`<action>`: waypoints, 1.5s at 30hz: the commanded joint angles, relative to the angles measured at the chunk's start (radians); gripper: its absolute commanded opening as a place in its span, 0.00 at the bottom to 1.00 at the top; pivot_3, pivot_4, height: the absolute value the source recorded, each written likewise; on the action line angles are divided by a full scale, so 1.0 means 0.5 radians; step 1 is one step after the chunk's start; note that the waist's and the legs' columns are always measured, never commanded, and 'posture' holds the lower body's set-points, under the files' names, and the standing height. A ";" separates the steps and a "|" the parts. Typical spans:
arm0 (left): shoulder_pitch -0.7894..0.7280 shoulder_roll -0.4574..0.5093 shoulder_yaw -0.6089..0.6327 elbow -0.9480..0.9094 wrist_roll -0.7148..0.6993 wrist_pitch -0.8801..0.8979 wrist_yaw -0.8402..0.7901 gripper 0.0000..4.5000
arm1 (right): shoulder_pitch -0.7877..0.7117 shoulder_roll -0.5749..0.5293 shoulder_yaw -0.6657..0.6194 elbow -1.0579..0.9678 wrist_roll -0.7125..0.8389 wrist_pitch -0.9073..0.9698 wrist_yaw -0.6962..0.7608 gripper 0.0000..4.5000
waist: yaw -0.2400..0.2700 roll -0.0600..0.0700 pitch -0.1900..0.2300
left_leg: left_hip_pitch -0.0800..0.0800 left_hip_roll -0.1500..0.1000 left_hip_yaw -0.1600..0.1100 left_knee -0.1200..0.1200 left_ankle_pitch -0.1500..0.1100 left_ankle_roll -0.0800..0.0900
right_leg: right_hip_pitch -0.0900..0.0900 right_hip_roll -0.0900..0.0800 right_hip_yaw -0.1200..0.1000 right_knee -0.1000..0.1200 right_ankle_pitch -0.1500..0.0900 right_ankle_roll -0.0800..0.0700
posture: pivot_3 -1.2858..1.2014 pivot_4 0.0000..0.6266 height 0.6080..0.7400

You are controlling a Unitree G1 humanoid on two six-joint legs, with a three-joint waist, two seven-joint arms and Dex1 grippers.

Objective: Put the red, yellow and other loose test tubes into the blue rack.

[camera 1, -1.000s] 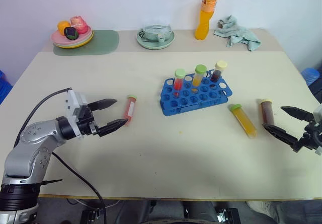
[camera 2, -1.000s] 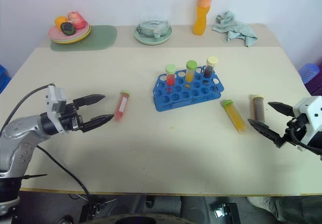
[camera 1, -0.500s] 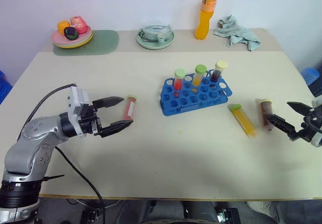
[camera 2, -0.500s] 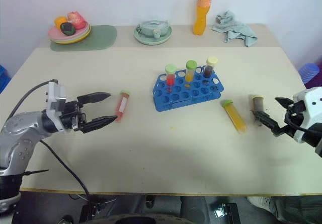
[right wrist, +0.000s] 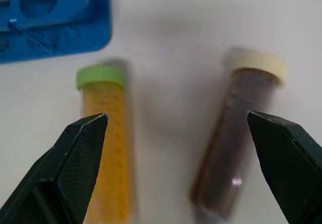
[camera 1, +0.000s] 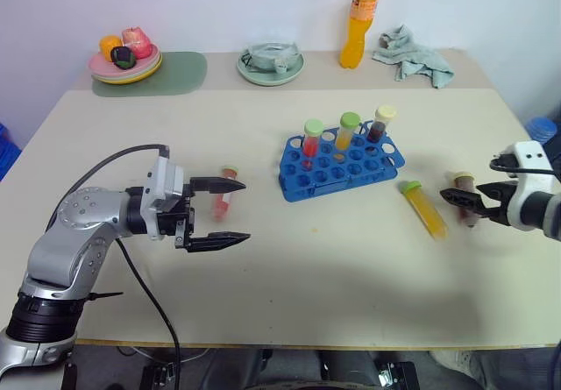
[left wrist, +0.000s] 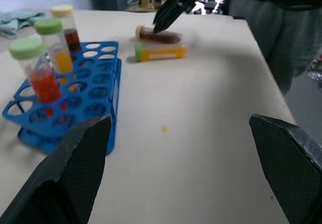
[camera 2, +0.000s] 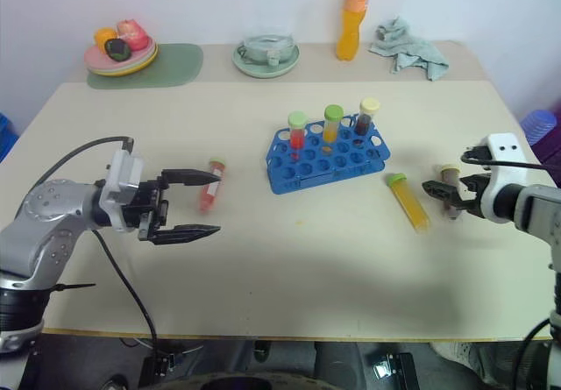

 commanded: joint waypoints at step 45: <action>-0.006 0.006 -0.081 -0.023 0.008 -0.049 -0.071 0.99 | 0.208 -0.236 -0.509 0.012 -0.157 -0.012 0.126 1.00 | -0.049 0.022 0.002 | 0.000 0.000 0.002 0.001 0.002 0.005 | 0.000 0.001 0.001 0.002 0.004 0.005 | 0.52 0.24 0.99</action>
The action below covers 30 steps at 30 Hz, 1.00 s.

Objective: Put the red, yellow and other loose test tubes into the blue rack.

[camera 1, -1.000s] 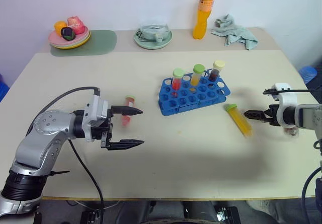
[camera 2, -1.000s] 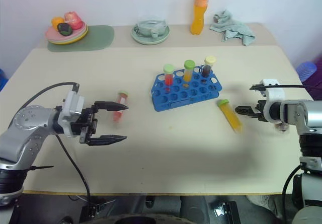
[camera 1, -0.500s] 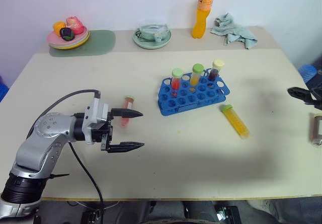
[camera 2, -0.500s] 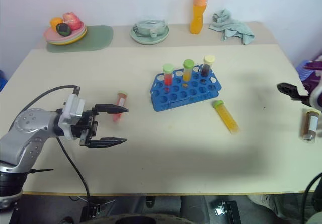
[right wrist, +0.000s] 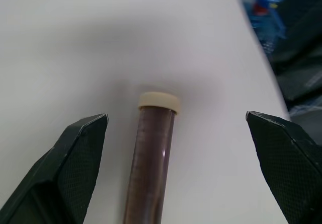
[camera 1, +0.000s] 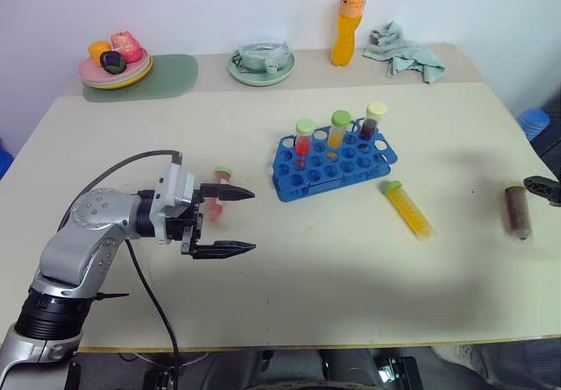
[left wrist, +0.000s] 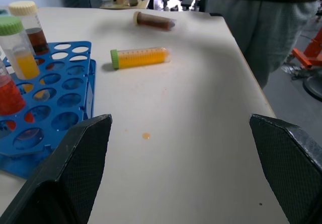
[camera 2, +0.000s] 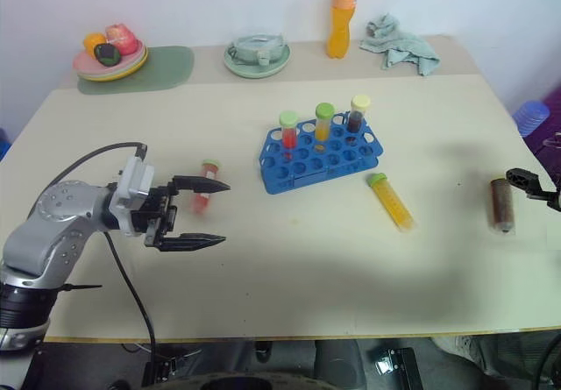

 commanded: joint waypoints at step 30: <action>0.093 0.016 0.044 -0.172 -0.029 0.044 0.111 0.99 | -0.186 0.292 0.527 -0.503 0.194 0.354 -0.033 1.00 | 0.003 -0.001 0.000 | 0.000 0.000 0.000 0.001 0.000 0.000 | 0.000 -0.001 0.000 0.000 -0.002 -0.003 | 0.52 0.24 0.99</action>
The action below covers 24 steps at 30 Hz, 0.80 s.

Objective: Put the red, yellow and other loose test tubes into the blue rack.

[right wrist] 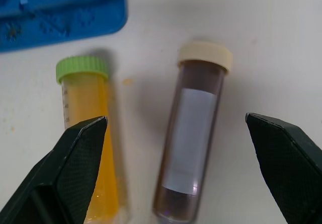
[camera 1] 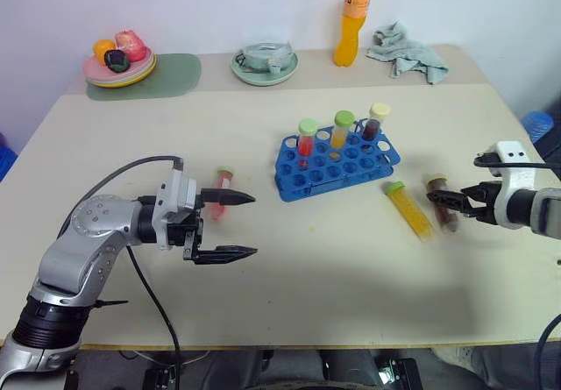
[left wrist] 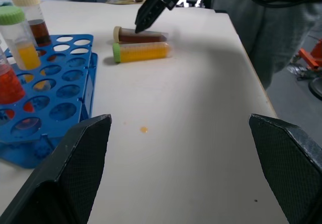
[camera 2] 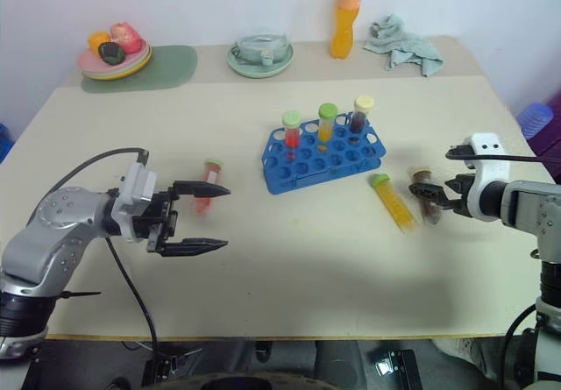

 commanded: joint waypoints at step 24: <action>0.094 0.014 0.049 -0.220 -0.052 0.034 0.117 0.99 | -0.455 -0.001 0.491 0.503 -0.286 -0.166 0.077 1.00 | -0.004 0.000 0.000 | 0.000 0.000 0.000 0.000 0.000 0.000 | -0.001 0.001 0.000 0.000 0.001 0.001 | 0.52 0.24 0.99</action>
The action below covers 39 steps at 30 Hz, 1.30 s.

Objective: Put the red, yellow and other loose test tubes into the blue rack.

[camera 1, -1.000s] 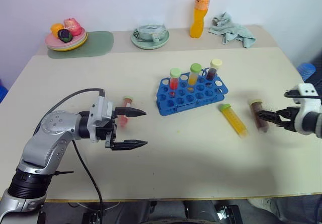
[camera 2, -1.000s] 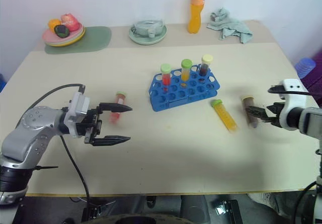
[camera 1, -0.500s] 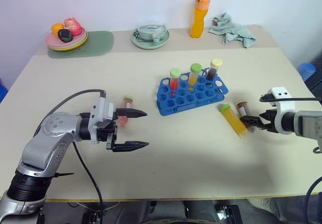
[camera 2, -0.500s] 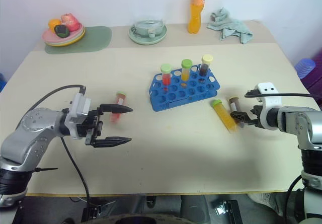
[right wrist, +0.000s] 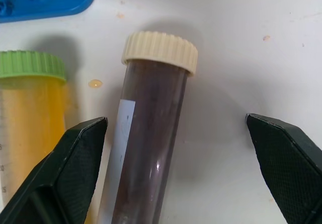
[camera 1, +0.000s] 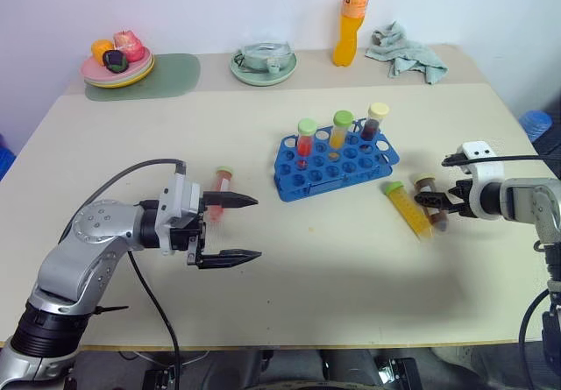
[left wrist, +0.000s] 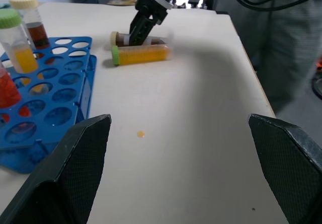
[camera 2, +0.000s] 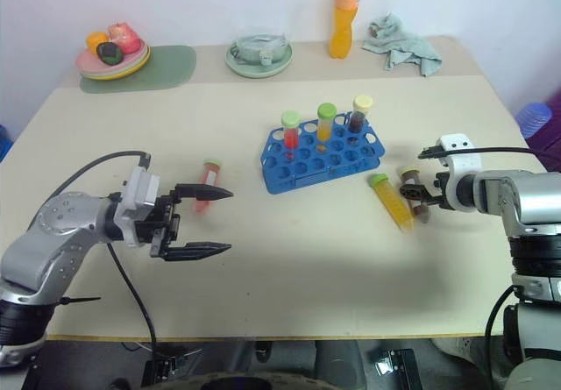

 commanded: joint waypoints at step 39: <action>0.045 -0.042 0.054 -0.081 -0.033 0.010 0.106 1.00 | 0.456 0.570 -0.618 -0.780 0.418 -1.411 0.587 0.18 | 0.002 -0.004 -0.001 | 0.001 0.001 -0.001 0.001 -0.001 0.000 | 0.002 0.001 0.000 0.000 0.002 0.004 | 0.52 0.24 0.99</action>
